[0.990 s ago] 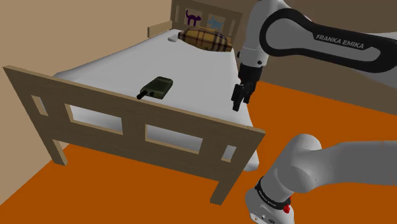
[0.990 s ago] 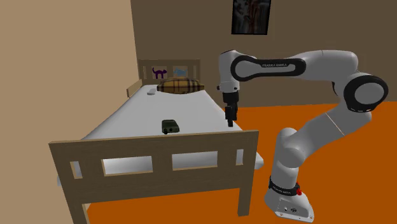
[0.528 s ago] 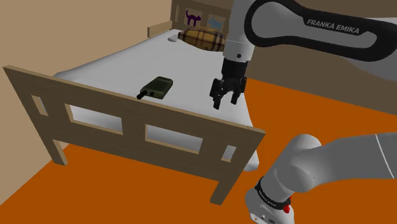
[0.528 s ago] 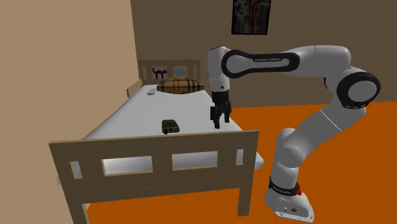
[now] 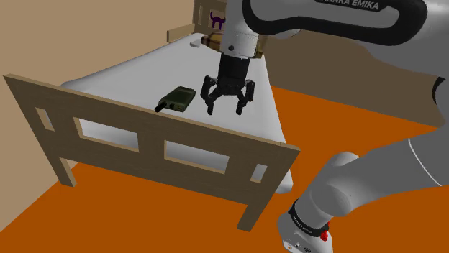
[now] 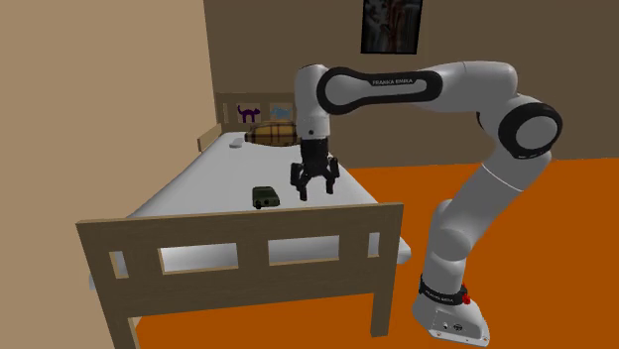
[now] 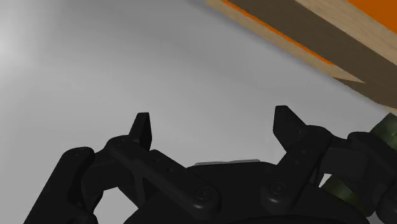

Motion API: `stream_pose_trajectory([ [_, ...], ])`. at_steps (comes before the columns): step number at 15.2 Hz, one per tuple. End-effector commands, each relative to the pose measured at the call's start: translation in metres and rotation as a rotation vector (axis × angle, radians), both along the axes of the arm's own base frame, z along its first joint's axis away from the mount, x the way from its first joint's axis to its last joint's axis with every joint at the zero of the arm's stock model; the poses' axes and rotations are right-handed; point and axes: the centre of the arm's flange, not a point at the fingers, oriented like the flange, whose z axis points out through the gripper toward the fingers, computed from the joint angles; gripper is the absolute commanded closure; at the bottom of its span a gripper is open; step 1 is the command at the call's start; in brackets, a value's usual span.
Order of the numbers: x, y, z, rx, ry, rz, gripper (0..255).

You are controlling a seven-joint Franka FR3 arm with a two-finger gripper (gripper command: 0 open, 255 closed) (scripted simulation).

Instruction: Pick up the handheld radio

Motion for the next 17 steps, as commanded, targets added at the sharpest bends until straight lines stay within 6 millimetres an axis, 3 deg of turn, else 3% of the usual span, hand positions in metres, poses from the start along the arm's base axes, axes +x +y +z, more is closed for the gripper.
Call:
stream_pose_trajectory([
  [1,0.019,0.015,0.004,0.007,0.002,-0.077,0],
  [10,0.112,0.068,0.026,0.029,0.005,-0.398,0],
  [17,0.113,0.068,-0.006,0.029,0.005,-0.401,0],
])
